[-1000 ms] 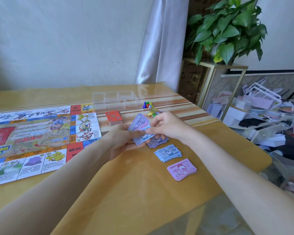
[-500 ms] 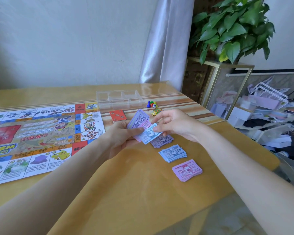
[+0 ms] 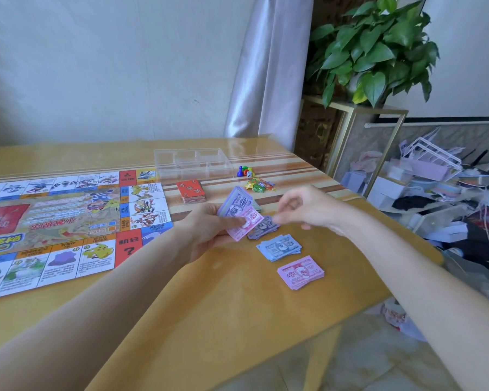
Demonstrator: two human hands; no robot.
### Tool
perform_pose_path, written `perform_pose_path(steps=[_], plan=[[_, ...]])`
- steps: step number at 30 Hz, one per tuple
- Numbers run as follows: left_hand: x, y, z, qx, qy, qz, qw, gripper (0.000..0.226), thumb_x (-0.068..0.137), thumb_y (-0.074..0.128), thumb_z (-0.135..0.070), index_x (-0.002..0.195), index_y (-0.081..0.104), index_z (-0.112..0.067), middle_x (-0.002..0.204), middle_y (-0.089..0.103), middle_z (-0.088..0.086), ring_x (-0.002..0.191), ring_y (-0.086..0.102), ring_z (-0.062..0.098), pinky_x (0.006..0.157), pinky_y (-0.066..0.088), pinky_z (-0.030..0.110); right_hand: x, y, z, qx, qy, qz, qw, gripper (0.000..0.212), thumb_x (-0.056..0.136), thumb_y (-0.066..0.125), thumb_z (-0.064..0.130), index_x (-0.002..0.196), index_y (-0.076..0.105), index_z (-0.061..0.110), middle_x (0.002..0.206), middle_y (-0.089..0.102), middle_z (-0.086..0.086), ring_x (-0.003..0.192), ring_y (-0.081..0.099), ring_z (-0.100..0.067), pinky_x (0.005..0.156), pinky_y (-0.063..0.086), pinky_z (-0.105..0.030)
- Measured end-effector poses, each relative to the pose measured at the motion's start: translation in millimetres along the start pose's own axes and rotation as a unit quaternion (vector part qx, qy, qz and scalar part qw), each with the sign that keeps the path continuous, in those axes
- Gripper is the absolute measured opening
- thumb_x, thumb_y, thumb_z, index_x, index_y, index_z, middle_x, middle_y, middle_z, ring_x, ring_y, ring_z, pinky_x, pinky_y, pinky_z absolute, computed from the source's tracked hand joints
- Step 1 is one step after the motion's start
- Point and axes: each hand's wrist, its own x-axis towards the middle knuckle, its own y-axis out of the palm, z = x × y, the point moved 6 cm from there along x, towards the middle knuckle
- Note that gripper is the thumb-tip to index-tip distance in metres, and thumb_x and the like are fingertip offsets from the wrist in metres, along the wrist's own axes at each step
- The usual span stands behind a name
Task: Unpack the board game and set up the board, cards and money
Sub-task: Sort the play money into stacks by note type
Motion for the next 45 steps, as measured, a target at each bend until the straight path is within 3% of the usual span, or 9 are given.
perform_pose_path(steps=[3,7,14,20,24,29,34,40,45], plan=[[2,6,-6,-0.005,0.008,0.003,1.000,0.014,0.083,0.062,0.002,0.093,0.066,-0.007,0.073,0.072,0.002,0.060,0.068,0.007,0.056,0.055,0.017,1,5,18,0.119,-0.038,-0.004,0.992,0.018,0.081,0.071,0.010,0.094,0.062,0.003,0.068,0.059,-0.002,0.057,0.051,-0.012,0.044,0.039,-0.017],[1,16,-11,0.004,0.016,0.034,0.999,0.015,0.091,0.056,-0.011,0.101,0.066,-0.007,0.083,0.072,0.005,0.067,0.069,0.009,0.063,0.057,0.019,1,7,25,0.088,-0.057,0.008,0.994,0.019,0.080,0.067,-0.005,0.094,0.057,0.004,0.059,0.055,-0.003,0.042,0.047,-0.004,0.042,0.038,-0.015],[-13,27,-10,-0.020,-0.016,0.078,0.997,0.014,0.094,0.050,-0.005,0.096,0.063,0.000,0.079,0.073,0.010,0.067,0.071,0.012,0.064,0.057,0.019,-27,2,0,0.100,0.024,0.166,0.981,0.030,0.086,0.057,-0.008,0.111,0.062,0.007,0.062,0.051,-0.004,0.054,0.044,-0.011,0.049,0.035,-0.018],[-31,34,-2,-0.001,-0.039,0.085,0.996,0.012,0.092,0.053,-0.002,0.097,0.063,0.002,0.078,0.073,0.012,0.065,0.071,0.014,0.058,0.056,0.017,-49,6,-28,0.054,0.087,0.186,0.977,0.015,0.090,0.055,-0.002,0.095,0.062,0.010,0.066,0.054,-0.005,0.054,0.046,-0.010,0.047,0.035,-0.018],[-36,41,3,0.004,-0.052,0.088,0.995,0.017,0.091,0.053,0.000,0.105,0.061,0.006,0.076,0.072,0.014,0.065,0.071,0.017,0.055,0.056,0.018,-55,12,-35,-0.047,0.097,0.167,0.980,0.009,0.089,0.058,0.002,0.086,0.058,0.010,0.067,0.057,-0.006,0.053,0.049,-0.009,0.044,0.036,-0.016],[-38,43,5,0.010,-0.055,0.085,0.995,0.018,0.090,0.055,-0.001,0.105,0.061,0.005,0.078,0.072,0.013,0.065,0.071,0.017,0.053,0.055,0.018,-54,7,-26,-0.157,0.083,0.154,0.972,0.011,0.083,0.069,0.013,0.078,0.059,0.015,0.059,0.050,-0.001,0.048,0.039,-0.011,0.044,0.030,-0.019],[-35,41,8,0.031,-0.066,0.084,0.994,0.010,0.088,0.059,-0.003,0.096,0.065,-0.001,0.079,0.073,0.011,0.065,0.071,0.013,0.058,0.057,0.018,-47,-10,4,0.021,-0.005,0.015,1.000,0.021,0.085,0.065,0.033,0.077,0.060,0.014,0.060,0.055,0.002,0.048,0.044,-0.010,0.043,0.033,-0.018],[-32,42,-6,0.032,-0.041,0.115,0.992,0.026,0.098,0.045,-0.020,0.110,0.060,-0.001,0.087,0.072,0.016,0.072,0.071,0.015,0.064,0.058,0.021,-30,3,14,0.084,-0.039,-0.034,0.995,0.014,0.082,0.069,0.007,0.071,0.060,0.007,0.058,0.054,-0.005,0.043,0.048,-0.005,0.041,0.036,-0.015],[-15,9,-32,0.056,0.018,0.013,0.998,0.013,0.095,0.052,-0.013,0.099,0.063,-0.009,0.079,0.072,0.004,0.066,0.070,0.012,0.062,0.058,0.023,-6,-4,21,0.226,-0.023,-0.079,0.971,0.011,0.083,0.066,-0.001,0.079,0.060,0.008,0.075,0.059,-0.008,0.056,0.054,-0.012,0.048,0.041,-0.018]])
